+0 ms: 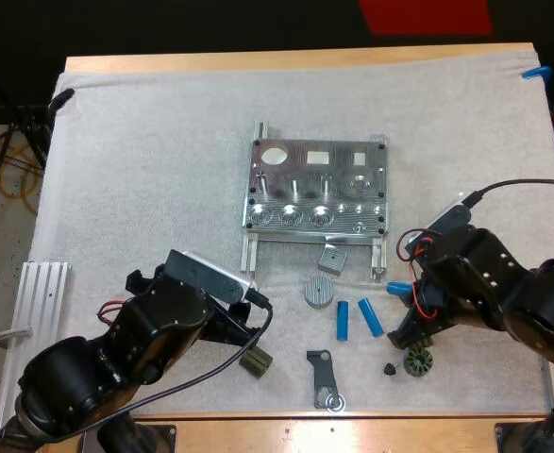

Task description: Load cells from right to left

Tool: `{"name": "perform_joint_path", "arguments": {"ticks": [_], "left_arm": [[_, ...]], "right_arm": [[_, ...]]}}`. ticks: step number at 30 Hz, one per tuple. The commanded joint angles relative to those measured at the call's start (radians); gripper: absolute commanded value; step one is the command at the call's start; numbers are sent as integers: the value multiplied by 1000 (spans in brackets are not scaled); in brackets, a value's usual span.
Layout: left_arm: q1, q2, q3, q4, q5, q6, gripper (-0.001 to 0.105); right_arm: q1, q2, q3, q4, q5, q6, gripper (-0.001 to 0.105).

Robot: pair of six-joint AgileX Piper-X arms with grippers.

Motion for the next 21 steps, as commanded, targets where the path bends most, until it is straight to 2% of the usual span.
{"name": "perform_joint_path", "arguments": {"ticks": [1, 9, 17, 21], "left_arm": [[0, -5, -11, -1, -22, -9, 69], [0, -5, -11, -1, -22, 22, 69], [0, -5, -11, -1, -14, 59, 69], [0, -5, -11, 15, -14, 60, 69]], "right_arm": [[2, -5, -10, 10, 14, -16, 16], [2, 20, -37, 32, 64, -51, 16], [-7, 232, -237, 144, 125, -154, 16], [-39, 306, -309, 144, 121, -154, 15]]}}
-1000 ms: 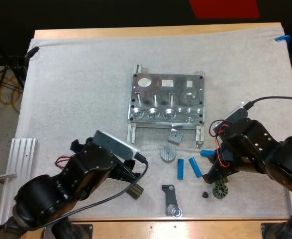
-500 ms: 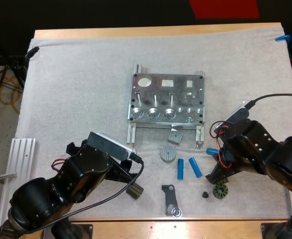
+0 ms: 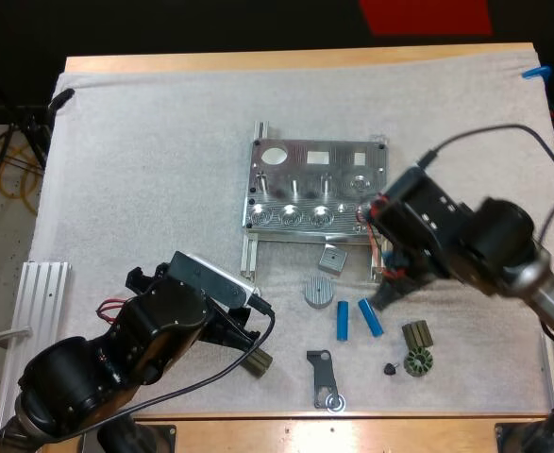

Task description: Load cells from right to left

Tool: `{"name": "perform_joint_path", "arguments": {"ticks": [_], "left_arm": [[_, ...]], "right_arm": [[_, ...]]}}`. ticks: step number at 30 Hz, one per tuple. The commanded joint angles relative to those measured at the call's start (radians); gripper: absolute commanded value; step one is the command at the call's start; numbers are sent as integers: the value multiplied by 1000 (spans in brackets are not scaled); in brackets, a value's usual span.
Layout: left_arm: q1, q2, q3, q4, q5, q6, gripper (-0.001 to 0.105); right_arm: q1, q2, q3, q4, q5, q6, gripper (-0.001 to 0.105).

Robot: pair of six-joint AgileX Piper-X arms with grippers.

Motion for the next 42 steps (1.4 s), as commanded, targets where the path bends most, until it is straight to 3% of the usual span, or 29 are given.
{"name": "perform_joint_path", "arguments": {"ticks": [1, 7, 15, 25, 42], "left_arm": [[0, -5, -11, 20, -13, -1, 69], [0, -5, -11, 52, -13, -1, 69], [0, -5, -11, 52, -13, 10, 69], [0, -5, -11, 52, -13, 22, 69], [0, -5, -11, 52, -13, 30, 69]], "right_arm": [[-22, 21, -35, 9, 6, -9, 15], [-83, 107, -96, 9, -28, -9, 15], [-84, 215, -102, -2, 2, -47, 15], [-114, 321, -102, -127, 52, -54, 15], [-192, 418, -102, -233, 39, -89, 15]]}}
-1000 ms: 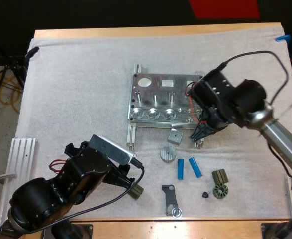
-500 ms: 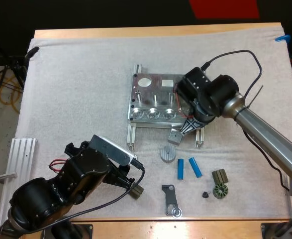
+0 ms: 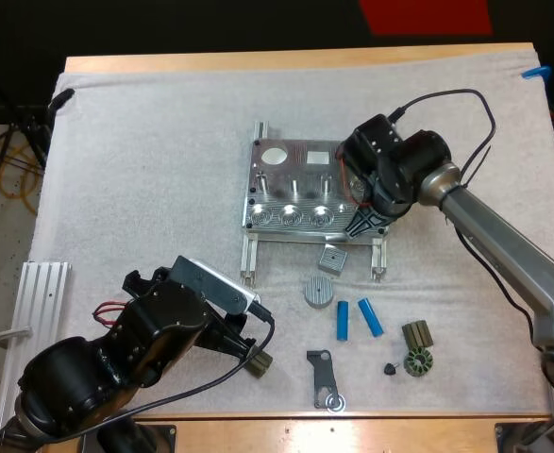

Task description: Load cells from right to left

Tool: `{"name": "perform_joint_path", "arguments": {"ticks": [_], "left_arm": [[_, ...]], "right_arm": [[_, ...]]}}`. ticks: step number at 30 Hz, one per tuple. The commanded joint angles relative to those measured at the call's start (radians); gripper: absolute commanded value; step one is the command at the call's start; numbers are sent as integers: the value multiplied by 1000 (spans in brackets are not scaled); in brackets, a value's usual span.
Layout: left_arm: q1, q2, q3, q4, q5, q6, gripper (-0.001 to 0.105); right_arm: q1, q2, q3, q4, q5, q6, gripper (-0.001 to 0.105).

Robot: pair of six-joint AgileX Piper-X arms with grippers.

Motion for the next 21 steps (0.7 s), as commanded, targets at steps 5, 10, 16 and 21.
{"name": "perform_joint_path", "arguments": {"ticks": [5, 10, 16, 21], "left_arm": [[0, -5, -11, 3, -13, -2, 69], [0, -5, -11, 3, -13, -2, 69], [0, -5, -11, 3, -13, -2, 69], [0, -5, -11, 3, -13, -2, 69]], "right_arm": [[-8, 25, -9, -34, -10, -13, 15], [-8, 49, -9, -46, -2, -13, 15], [-8, 55, -9, -44, 3, -13, 15], [-8, 55, -9, -20, 36, -17, 15]]}}
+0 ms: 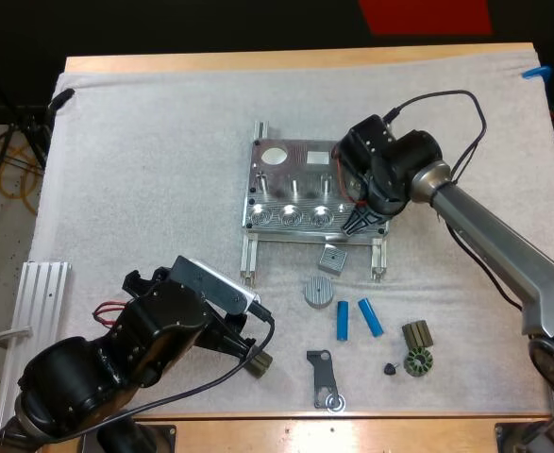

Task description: Load cells from right to left

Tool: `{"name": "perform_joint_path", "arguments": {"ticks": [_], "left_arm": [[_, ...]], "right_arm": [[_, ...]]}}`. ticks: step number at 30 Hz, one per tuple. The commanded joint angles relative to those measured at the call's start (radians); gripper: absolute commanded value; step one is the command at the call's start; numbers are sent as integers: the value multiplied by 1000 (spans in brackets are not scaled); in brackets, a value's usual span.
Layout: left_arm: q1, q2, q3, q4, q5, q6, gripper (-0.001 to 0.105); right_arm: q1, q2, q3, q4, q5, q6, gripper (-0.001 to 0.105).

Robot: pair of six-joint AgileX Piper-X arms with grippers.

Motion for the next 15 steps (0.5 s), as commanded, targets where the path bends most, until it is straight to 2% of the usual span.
{"name": "perform_joint_path", "arguments": {"ticks": [1, 15], "left_arm": [[0, -5, -11, 3, -13, -2, 69], [0, -5, -11, 3, -13, -2, 69]], "right_arm": [[-3, 1, -5, 12, 13, -12, 15], [-3, 1, -3, -21, 13, -27, 15]]}}
